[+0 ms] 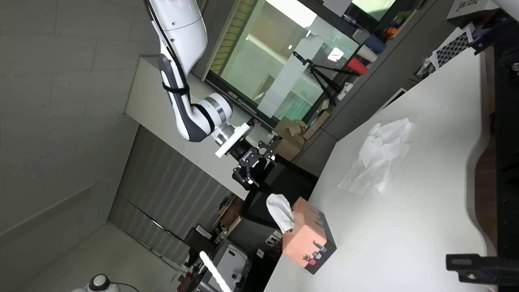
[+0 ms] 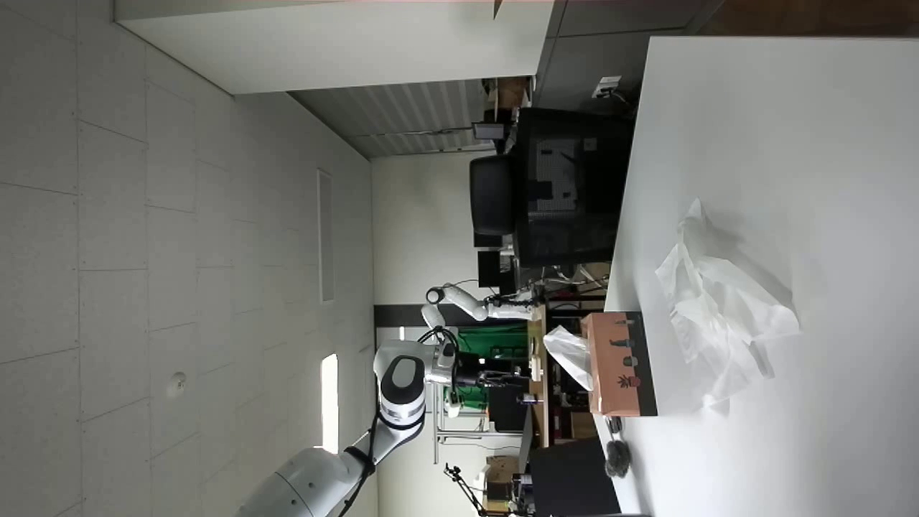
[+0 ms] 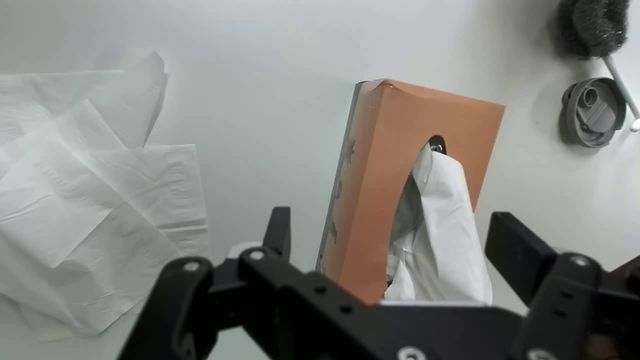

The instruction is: Pull out two tissues, one at a time out of the tissue box and place them on the table

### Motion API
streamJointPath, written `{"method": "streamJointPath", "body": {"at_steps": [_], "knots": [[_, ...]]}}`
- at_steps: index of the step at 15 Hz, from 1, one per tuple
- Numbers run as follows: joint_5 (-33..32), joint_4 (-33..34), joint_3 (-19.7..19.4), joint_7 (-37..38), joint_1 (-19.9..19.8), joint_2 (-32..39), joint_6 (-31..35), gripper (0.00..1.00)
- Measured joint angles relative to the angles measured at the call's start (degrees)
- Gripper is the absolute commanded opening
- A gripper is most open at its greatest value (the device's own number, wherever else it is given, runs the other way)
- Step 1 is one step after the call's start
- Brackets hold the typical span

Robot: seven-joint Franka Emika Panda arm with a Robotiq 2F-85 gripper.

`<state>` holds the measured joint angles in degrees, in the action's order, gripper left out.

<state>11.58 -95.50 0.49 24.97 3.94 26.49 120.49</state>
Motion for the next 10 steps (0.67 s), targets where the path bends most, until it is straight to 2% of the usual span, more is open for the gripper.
{"method": "streamJointPath", "body": {"at_steps": [5,10], "knots": [[-0.3,1.8,-0.1,-0.1,0.4,1.5,0.6,1.0],[-0.9,11.9,-0.2,0.4,1.7,7.7,0.0,1.0]]}}
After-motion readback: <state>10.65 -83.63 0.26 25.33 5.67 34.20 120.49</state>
